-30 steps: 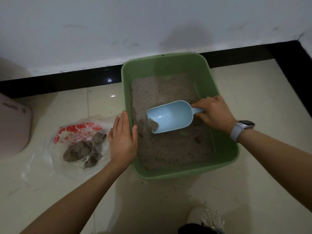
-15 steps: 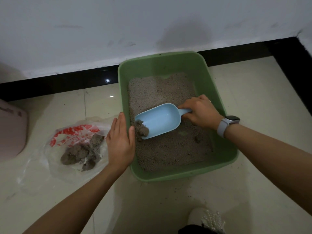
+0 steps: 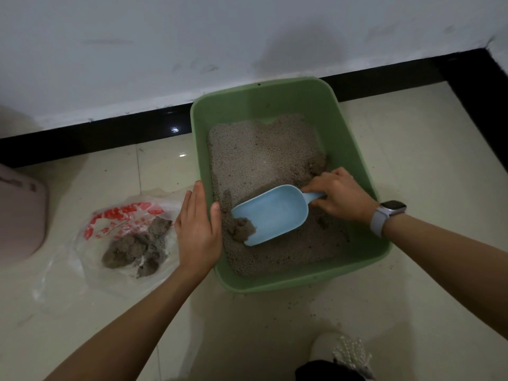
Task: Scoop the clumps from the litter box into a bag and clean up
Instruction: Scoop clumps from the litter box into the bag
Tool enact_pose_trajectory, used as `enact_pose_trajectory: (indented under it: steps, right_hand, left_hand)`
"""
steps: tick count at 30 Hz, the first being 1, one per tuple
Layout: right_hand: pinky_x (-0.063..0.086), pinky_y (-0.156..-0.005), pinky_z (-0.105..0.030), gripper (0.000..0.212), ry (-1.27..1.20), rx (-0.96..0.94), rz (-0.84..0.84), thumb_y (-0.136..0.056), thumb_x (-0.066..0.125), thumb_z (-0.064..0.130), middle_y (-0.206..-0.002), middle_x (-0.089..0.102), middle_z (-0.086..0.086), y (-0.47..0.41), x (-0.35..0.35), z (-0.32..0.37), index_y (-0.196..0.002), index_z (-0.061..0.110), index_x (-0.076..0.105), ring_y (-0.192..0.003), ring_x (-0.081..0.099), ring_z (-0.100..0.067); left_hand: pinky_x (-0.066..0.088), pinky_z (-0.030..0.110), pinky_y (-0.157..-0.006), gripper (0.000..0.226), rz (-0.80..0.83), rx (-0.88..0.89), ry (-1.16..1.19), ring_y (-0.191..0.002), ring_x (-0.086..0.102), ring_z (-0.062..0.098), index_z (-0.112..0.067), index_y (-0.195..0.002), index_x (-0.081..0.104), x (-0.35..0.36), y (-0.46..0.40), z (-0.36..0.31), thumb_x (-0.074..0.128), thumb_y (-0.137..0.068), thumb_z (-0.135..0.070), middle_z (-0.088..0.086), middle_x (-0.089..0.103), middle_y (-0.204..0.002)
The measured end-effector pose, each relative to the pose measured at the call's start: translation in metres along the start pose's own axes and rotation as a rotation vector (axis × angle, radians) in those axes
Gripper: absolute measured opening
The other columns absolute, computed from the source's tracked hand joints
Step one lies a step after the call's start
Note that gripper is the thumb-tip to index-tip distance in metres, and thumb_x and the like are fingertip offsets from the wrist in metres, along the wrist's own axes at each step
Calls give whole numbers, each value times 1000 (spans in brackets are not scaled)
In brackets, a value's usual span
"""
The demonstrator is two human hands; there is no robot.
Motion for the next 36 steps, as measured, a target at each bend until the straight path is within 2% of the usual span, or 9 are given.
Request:
enact_pose_trajectory:
  steps: [10,12,14,16,20,25,29,31,36]
  right_hand:
    - [19,-79,-26,31,-138,44,11,-83,63,16,-108,66,1,1,19,11,-114,21,65,-104,54,-20]
    - [28,-86,-30,31,-200,53,19,-81,66,15,-106,68,-1,3,23,8,-112,20,66,-100,58,-22]
    - [41,-88,-41,31,-281,63,32,-78,69,13,-102,69,-6,5,28,5,-109,16,68,-94,62,-25]
    - [45,-86,-40,31,-355,107,25,-78,71,11,-103,69,-10,8,29,1,-108,10,68,-94,62,-26]
    - [41,-85,-33,30,-402,176,-16,-79,69,9,-106,67,-12,8,30,-4,-109,6,66,-98,58,-26]
    - [44,-87,-40,29,-415,167,-60,-81,67,6,-106,67,-14,3,27,-4,-110,5,66,-98,58,-28]
    - [45,-85,-46,29,-372,135,-114,-79,68,7,-102,68,-14,-3,21,-2,-108,6,67,-92,59,-29]
    - [45,-83,-48,28,-342,109,-109,-78,69,7,-99,69,-14,-6,17,0,-107,5,68,-89,60,-31]
    - [41,-84,-36,29,-331,95,-58,-81,66,6,-105,66,-14,-7,12,-4,-110,4,65,-95,57,-28]
  left_hand:
    - [16,41,-112,64,-13,9,17,-142,18,21,-12,-147,19,-1,-1,1,17,-93,-46,6,26,-152]
    - [19,43,-113,69,-19,22,31,-141,20,21,-12,-147,20,0,-1,2,12,-90,-51,6,28,-152]
    - [18,41,-114,70,-21,18,62,-141,19,20,-13,-148,19,1,-2,4,10,-90,-52,5,26,-152]
    - [16,38,-114,65,-26,7,103,-142,18,18,-14,-148,18,1,-1,5,12,-93,-48,4,25,-153]
    - [15,34,-113,58,-43,-28,163,-141,20,16,-15,-146,22,2,1,10,18,-94,-38,3,27,-152]
    - [18,33,-114,55,-64,-31,188,-138,26,16,-12,-144,30,-1,7,19,23,-93,-32,5,33,-149]
    - [19,34,-113,67,-45,-34,159,-138,25,14,-13,-144,30,-3,16,28,20,-89,-50,4,31,-150]
    - [18,33,-113,70,-43,-15,137,-137,25,14,-12,-143,31,-4,16,28,19,-87,-52,4,31,-149]
    - [18,30,-111,67,-40,14,114,-136,26,14,-12,-141,35,-5,15,25,21,-87,-50,4,33,-148]
Point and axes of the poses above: each hand's wrist, its own y-axis away from the middle knuckle, its own x-axis out of the palm, z = x × y, the point moved 10 cm from there along -y, towards the middle knuckle
